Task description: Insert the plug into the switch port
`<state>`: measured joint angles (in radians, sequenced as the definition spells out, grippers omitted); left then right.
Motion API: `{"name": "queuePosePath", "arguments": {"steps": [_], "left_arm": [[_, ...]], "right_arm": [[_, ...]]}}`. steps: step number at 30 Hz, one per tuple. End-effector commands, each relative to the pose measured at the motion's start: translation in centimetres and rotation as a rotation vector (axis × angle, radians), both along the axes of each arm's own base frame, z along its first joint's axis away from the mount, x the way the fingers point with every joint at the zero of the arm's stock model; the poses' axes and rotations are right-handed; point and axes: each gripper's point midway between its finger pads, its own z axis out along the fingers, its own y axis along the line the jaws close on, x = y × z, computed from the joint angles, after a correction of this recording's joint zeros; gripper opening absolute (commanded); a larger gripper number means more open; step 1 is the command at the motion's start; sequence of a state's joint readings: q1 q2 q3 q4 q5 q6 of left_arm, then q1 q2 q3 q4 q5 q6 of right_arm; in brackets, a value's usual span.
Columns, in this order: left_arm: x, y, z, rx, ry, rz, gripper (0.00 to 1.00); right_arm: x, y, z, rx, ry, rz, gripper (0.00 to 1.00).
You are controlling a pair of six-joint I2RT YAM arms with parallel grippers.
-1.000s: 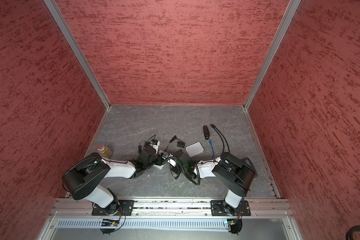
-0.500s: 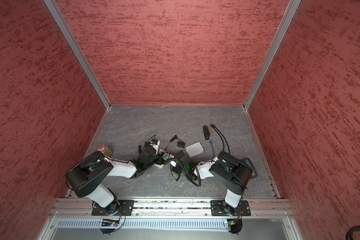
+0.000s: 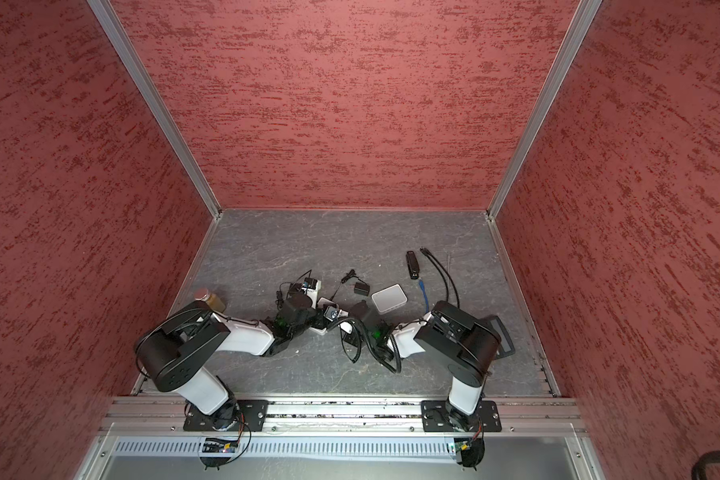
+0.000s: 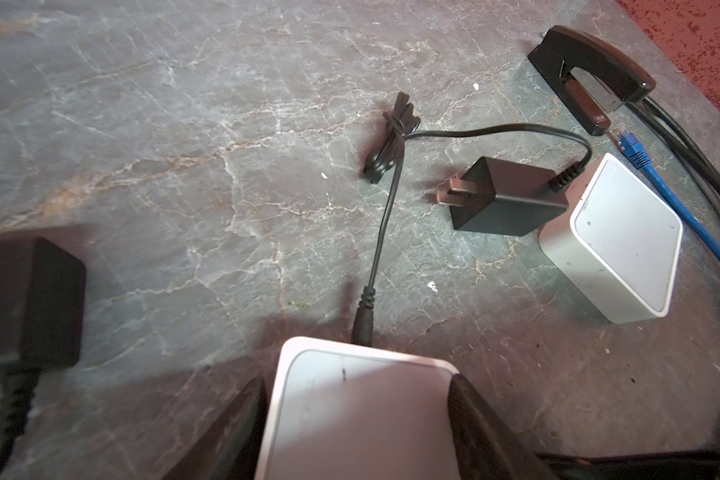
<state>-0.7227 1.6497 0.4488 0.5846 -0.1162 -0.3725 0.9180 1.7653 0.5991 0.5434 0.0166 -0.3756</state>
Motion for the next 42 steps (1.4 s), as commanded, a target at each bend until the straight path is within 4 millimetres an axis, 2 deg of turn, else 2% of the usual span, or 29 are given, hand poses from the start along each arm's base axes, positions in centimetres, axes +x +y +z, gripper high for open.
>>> {"name": "queuePosePath", "arguments": {"steps": [1,12,20,30,37,42], "left_arm": [[-8.2,-6.9,-1.8,-0.123,0.225,-0.418,0.68],[-8.8,-7.7,-1.7,-0.158,0.23,-0.463,0.67],[-10.7,-9.5,0.0,-0.257,0.214,-0.621,0.67],[-12.0,-10.8,1.8,-0.353,0.223,-0.726,0.67],[-11.6,-11.2,2.2,-0.392,0.227,-0.702,0.66],[-11.0,-11.4,2.5,-0.393,0.215,-0.667,0.64]], "right_arm": [[1.2,8.4,13.1,0.396,-0.273,0.183,0.0],[1.6,9.7,16.1,0.494,-0.327,0.204,0.0],[-0.1,10.4,16.8,0.556,-0.361,0.313,0.0],[-0.2,10.4,17.1,0.588,-0.375,0.316,0.0],[0.2,10.6,18.0,0.626,-0.373,0.297,0.0],[0.7,11.0,17.7,0.622,-0.345,0.279,0.0]]}}
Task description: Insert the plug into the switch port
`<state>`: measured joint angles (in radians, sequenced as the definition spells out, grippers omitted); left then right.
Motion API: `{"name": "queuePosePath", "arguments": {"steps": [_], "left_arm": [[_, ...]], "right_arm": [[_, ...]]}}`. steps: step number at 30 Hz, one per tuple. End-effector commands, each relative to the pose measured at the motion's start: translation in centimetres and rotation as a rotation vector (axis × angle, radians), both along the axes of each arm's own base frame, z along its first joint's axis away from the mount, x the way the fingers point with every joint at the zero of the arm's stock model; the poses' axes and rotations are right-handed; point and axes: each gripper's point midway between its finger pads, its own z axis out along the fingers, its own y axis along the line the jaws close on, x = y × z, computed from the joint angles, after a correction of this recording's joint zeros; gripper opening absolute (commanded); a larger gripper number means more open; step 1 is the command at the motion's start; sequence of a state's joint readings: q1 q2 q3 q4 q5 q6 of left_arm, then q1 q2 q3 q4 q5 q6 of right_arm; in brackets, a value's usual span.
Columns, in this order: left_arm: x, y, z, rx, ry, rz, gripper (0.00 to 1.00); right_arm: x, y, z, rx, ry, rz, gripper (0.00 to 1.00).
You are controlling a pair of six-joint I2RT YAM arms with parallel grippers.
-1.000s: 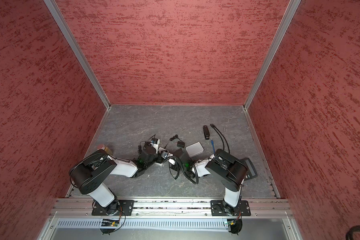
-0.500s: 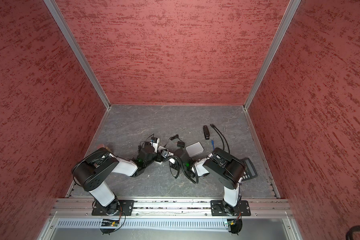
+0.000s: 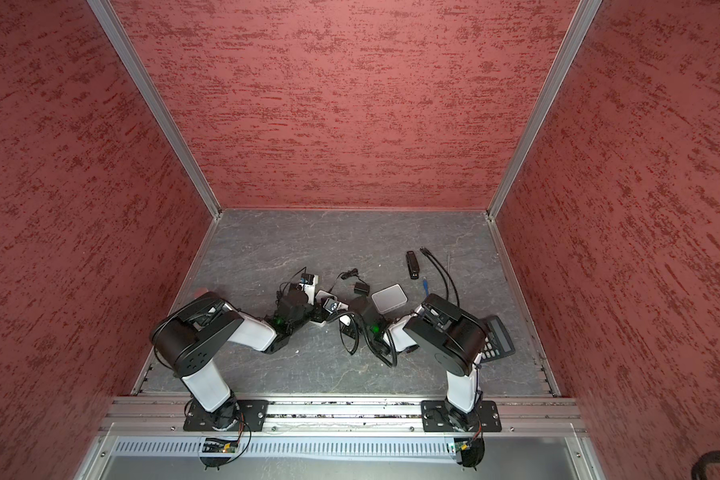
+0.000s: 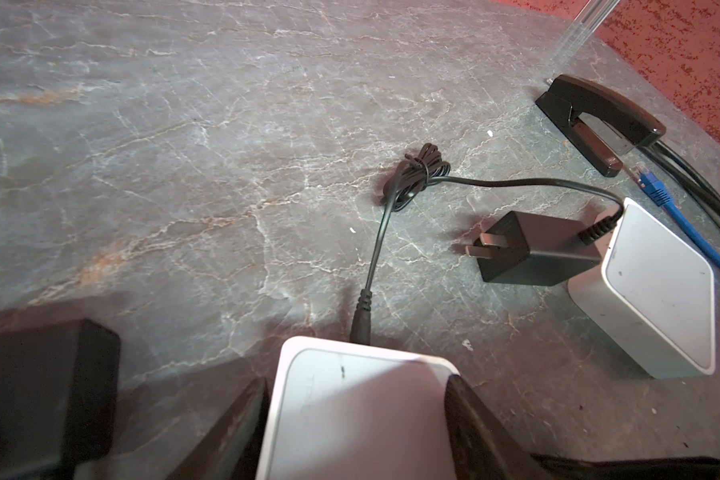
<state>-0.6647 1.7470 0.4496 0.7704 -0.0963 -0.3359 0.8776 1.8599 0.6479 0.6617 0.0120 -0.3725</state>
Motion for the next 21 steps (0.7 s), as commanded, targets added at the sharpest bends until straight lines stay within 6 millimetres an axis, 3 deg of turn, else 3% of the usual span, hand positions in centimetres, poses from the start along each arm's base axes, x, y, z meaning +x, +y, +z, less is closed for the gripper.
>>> {"name": "queuePosePath", "arguments": {"steps": [1,6,10,21], "left_arm": [[-13.5,-12.0,2.3,-0.329,0.27,-0.707,0.64],[-13.3,-12.0,2.0,-0.275,0.261,-0.679,0.65],[-12.7,-10.9,1.6,-0.254,0.251,-0.623,0.66],[-10.7,-7.8,1.2,-0.169,0.236,-0.528,0.73]], "right_arm": [[-2.1,10.2,17.4,0.552,-0.318,0.312,0.0],[-1.9,10.5,16.7,0.535,-0.289,0.314,0.0],[-2.1,9.9,15.5,0.51,-0.279,0.3,0.0],[-3.2,5.5,9.8,0.325,-0.247,0.225,0.0]]}}
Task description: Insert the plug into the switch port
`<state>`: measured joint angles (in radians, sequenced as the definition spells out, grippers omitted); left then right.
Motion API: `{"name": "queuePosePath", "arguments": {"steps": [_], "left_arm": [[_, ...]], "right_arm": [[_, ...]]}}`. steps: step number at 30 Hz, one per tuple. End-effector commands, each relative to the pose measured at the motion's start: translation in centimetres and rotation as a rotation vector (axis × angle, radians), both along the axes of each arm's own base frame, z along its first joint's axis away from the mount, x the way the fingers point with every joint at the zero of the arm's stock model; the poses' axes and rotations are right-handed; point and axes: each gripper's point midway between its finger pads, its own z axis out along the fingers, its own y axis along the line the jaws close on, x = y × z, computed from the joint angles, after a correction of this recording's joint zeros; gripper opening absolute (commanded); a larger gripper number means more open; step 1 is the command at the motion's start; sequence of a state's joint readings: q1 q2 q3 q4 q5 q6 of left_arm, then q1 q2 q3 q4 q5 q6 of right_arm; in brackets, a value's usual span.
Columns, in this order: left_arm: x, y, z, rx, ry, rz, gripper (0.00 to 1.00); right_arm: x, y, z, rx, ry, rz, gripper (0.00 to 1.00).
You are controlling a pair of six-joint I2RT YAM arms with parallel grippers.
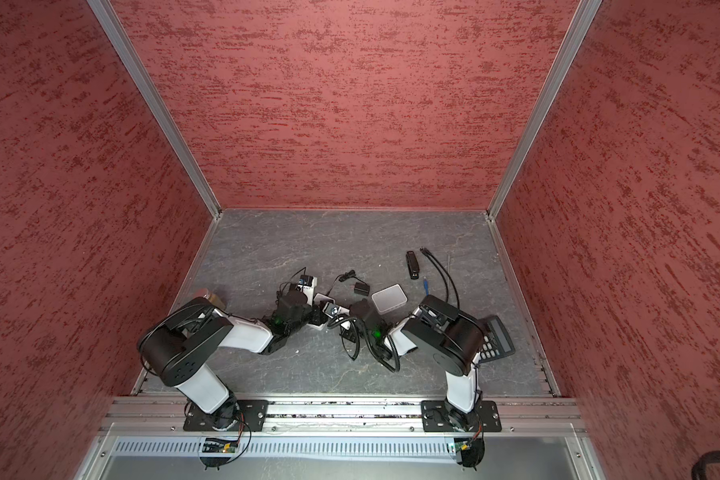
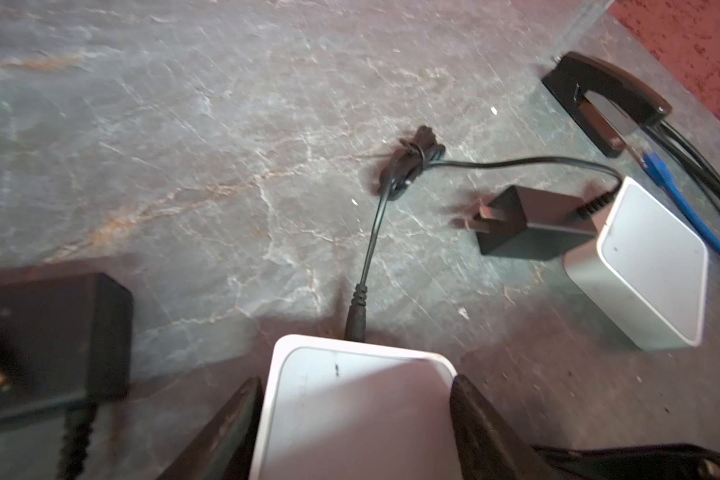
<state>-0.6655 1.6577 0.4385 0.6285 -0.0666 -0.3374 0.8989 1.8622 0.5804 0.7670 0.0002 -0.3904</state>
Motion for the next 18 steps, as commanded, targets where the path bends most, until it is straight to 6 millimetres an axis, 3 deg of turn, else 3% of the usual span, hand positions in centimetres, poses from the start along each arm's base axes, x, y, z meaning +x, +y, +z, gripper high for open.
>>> {"name": "queuePosePath", "arguments": {"steps": [1,7,9,18], "left_arm": [[-8.9,-7.9,1.3,-0.203,0.181,-0.482,0.73],[-7.0,-6.3,2.0,-0.198,0.153,-0.401,0.85],[-6.6,-6.1,2.2,-0.19,0.146,-0.379,0.99],[-3.1,-4.1,3.9,-0.157,0.078,-0.196,1.0]], "right_arm": [[-1.8,5.1,9.5,0.293,-0.209,0.179,0.0],[-2.3,3.9,8.1,0.255,-0.202,0.165,0.0],[-2.3,3.8,7.5,0.237,-0.194,0.166,0.0],[-1.5,3.3,6.9,0.222,-0.178,0.116,0.0]]}}
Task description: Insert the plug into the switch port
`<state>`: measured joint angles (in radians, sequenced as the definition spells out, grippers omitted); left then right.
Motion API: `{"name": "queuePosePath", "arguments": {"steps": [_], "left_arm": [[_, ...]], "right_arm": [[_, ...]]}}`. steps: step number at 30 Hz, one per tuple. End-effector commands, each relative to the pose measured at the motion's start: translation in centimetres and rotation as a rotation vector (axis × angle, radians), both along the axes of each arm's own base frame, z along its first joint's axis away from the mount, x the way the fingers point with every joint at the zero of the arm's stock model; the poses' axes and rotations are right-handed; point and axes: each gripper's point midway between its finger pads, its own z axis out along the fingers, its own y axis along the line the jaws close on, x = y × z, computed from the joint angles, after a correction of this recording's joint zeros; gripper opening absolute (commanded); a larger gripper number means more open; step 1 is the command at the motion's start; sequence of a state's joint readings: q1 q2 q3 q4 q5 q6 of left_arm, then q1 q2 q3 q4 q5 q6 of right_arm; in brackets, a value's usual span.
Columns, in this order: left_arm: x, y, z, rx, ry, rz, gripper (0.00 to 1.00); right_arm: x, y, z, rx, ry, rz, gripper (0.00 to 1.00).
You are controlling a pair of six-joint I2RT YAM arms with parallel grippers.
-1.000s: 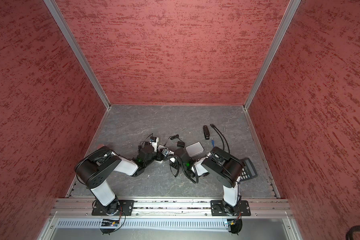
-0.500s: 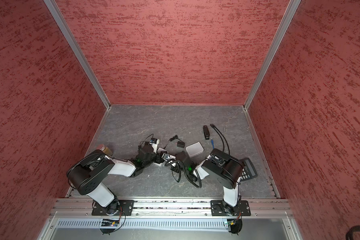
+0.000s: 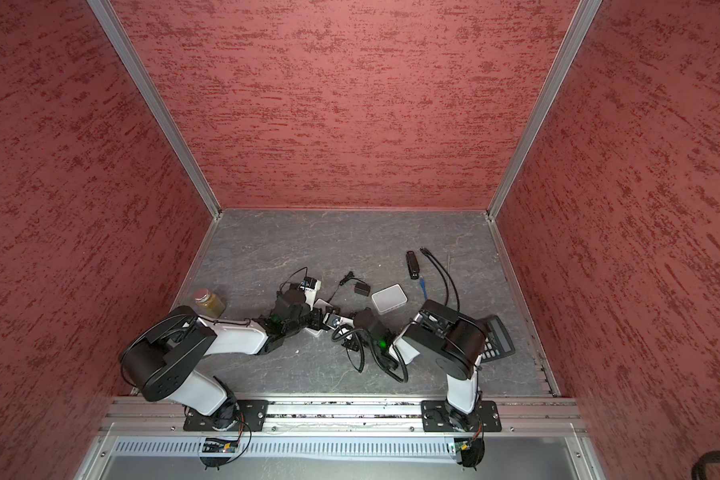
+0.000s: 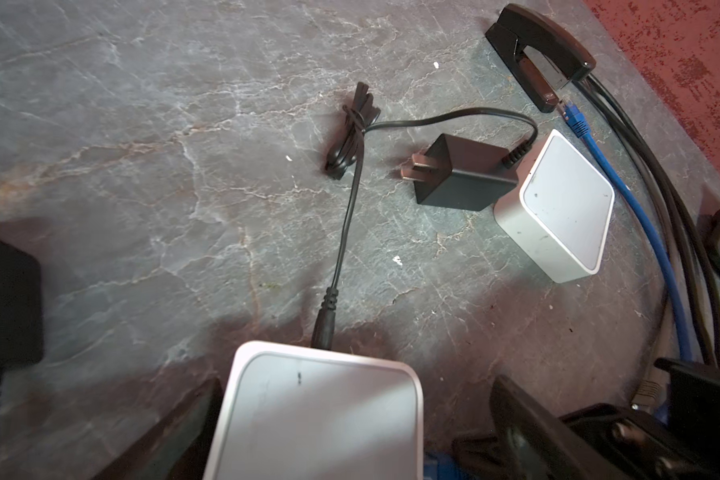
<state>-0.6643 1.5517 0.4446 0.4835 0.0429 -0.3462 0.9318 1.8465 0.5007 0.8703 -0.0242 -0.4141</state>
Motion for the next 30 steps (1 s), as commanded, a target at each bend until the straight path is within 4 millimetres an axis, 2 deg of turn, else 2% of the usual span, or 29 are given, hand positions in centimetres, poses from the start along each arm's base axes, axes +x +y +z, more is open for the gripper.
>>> {"name": "queuePosePath", "arguments": {"steps": [1,7,12,16,24,30], "left_arm": [[-1.0,-2.6,2.7,-0.106,0.022,-0.084,1.0],[1.4,0.0,5.7,-0.104,-0.047,0.024,1.0],[3.3,2.4,6.9,-0.107,-0.066,0.104,1.0],[3.7,3.0,6.6,-0.099,-0.056,0.12,1.0],[3.5,3.3,4.3,-0.096,-0.007,0.146,1.0],[3.8,4.0,4.4,-0.084,-0.015,0.176,1.0]], "right_arm": [[0.9,3.3,6.5,0.194,-0.131,0.051,0.0],[2.0,2.9,6.2,0.199,-0.091,0.034,0.0],[2.4,3.4,5.6,0.162,-0.067,0.057,0.0],[2.6,3.4,5.5,0.158,-0.07,0.059,0.0],[2.7,3.2,5.4,0.176,-0.064,0.051,0.0],[2.2,2.9,4.2,0.154,-0.033,0.058,0.0]]}}
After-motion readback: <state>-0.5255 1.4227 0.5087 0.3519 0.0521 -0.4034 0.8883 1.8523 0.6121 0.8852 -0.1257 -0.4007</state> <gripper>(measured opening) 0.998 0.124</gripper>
